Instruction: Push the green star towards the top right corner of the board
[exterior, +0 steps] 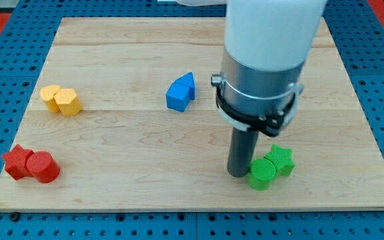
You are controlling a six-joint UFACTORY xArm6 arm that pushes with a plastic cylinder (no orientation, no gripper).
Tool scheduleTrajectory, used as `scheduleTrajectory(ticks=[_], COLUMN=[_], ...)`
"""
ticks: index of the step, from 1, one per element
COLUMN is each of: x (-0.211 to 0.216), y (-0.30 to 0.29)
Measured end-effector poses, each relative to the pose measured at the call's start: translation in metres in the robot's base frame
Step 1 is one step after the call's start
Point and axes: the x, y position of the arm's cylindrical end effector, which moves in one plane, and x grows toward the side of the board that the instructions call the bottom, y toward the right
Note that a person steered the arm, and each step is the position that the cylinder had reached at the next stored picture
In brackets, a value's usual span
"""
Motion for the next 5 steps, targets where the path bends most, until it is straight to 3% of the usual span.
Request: scheduleTrajectory(ticks=[2,3,5], x=[0.017,0.047,0.042], y=[-0.043,-0.016,0.052])
